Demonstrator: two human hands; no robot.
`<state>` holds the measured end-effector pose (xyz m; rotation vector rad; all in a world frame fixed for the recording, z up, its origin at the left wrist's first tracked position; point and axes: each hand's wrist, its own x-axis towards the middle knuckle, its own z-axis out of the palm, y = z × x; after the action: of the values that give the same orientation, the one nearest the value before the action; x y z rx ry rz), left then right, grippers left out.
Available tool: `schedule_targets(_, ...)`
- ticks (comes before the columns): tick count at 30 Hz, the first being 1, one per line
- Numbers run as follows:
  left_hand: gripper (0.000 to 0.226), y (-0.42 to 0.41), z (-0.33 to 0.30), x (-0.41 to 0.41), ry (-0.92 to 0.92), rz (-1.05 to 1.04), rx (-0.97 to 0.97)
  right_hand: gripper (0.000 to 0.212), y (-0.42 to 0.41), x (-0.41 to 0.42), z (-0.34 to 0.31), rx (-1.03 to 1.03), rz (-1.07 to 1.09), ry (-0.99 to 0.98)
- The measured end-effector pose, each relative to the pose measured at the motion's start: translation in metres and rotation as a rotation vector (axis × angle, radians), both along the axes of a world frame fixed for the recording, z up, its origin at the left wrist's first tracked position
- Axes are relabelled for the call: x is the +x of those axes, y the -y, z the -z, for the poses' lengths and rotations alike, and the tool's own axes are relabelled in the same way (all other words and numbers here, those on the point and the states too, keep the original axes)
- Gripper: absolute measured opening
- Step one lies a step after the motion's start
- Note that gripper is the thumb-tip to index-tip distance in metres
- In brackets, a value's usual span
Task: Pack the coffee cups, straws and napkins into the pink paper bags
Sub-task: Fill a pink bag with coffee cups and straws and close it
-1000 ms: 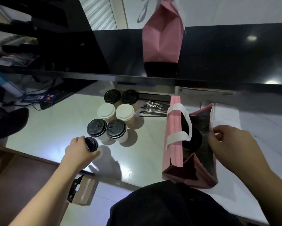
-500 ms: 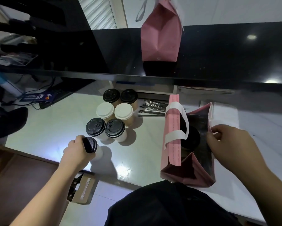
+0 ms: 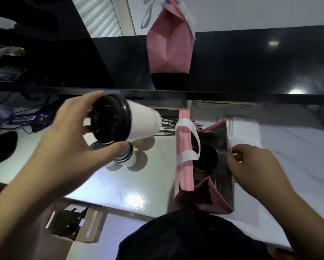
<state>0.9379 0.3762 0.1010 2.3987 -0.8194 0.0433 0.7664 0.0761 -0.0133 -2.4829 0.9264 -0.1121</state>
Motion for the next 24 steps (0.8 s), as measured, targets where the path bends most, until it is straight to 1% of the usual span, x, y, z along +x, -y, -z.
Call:
schedule_targets(2, 0.095, 0.038, -0.007, -0.015, -0.026, 0.175, 0.004, 0.030, 0.000, -0.002, 0.000, -0.002, 0.000, -0.002)
schedule_targets(4, 0.095, 0.073, -0.004, -0.023, -0.039, 0.342, 0.051, 0.029, 0.001, -0.004, -0.001, 0.010, -0.002, -0.006)
schedule_targets(6, 0.095, 0.107, 0.005, -0.027, -0.042, 0.471, 0.139, 0.026, 0.003, -0.007, -0.001, 0.022, -0.002, -0.021)
schedule_targets(9, 0.095, 0.146, 0.021, -0.026, 0.026, 0.611, 0.333, 0.030, 0.007, -0.012, -0.001, 0.018, 0.007, -0.040)
schedule_targets(13, 0.096, 0.180, 0.048, -0.025, 0.085, 0.732, 0.526, 0.035, 0.012, -0.017, 0.000, -0.010, 0.055, -0.056)
schedule_targets(18, 0.098, 0.198, 0.081, -0.028, 0.063, 0.871, 0.737, 0.033, 0.013, -0.021, 0.000, -0.048, 0.076, -0.075)
schedule_targets(24, 0.086, 0.199, 0.113, -0.029, 0.164, 0.952, 0.880, 0.031, 0.011, -0.025, -0.002, -0.040, 0.075, -0.093)
